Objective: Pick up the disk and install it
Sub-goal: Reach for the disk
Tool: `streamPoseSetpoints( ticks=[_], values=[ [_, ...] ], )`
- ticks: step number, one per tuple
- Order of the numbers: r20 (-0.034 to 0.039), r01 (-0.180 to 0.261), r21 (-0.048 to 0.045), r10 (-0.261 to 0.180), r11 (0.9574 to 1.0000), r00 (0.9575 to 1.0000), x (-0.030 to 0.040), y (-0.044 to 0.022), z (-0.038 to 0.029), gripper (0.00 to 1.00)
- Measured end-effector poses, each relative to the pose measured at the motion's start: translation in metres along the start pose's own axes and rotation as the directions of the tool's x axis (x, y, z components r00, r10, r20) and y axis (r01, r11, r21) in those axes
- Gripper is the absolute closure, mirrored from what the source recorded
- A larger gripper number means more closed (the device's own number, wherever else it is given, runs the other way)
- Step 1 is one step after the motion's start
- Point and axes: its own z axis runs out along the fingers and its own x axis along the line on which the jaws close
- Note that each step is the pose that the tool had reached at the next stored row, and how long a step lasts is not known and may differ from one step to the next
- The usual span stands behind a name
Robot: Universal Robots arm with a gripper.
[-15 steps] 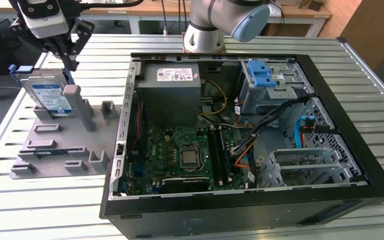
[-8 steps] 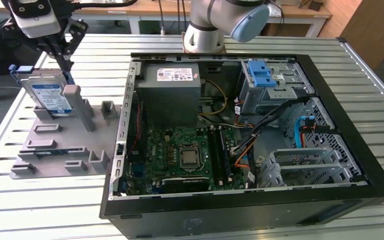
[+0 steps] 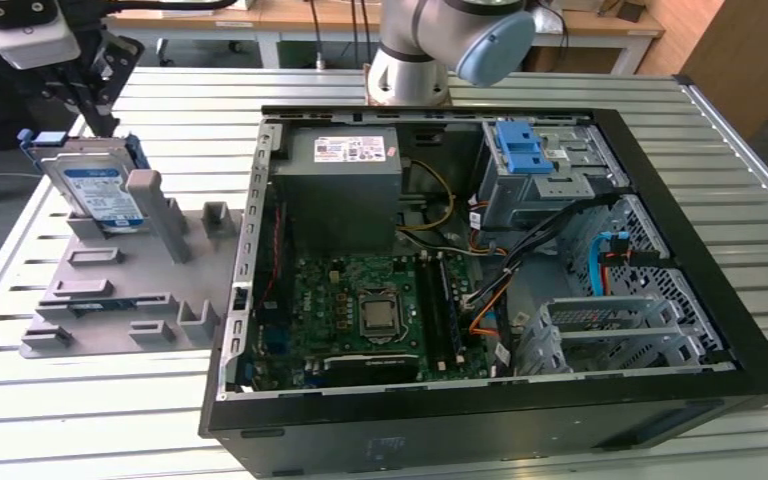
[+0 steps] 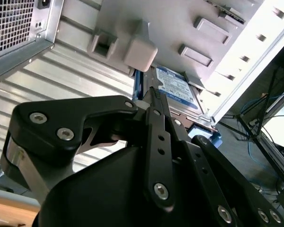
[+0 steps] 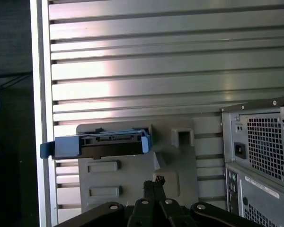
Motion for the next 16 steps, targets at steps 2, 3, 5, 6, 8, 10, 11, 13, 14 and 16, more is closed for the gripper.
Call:
streamPoseSetpoints(
  ticks=[2,3,5,6,8,10,11,13,14,16],
  values=[
    [-0.0001,0.0,0.0,0.0,1.0,1.0,0.0054,0.0045,0.0007,0.89],
    [0.0,0.0,0.0,0.0,1.0,1.0,0.0065,0.0045,0.0008,0.89],
    [-0.0001,0.0,0.0,0.0,1.0,1.0,0.0064,0.0045,0.0008,0.89],
    [0.0,0.0,0.0,0.0,1.0,1.0,0.0064,0.0045,0.0008,0.89],
    [-0.0001,0.0,0.0,0.0,1.0,1.0,0.0067,0.0045,0.0008,0.89],
    [0.0,0.0,0.0,0.0,1.0,1.0,0.0068,0.0045,0.0008,0.89],
    [0.0,0.0,0.0,0.0,1.0,1.0,0.0068,0.0045,0.0008,0.89],
    [0.0,0.0,0.0,0.0,1.0,1.0,0.0068,0.0045,0.0008,0.89],
    [-0.0001,0.0,0.0,0.0,1.0,1.0,0.0068,0.0045,0.0008,0.89],
    [0.0,0.0,0.0,0.0,1.0,1.0,0.007,0.0044,0.0008,0.89]
  ],
)
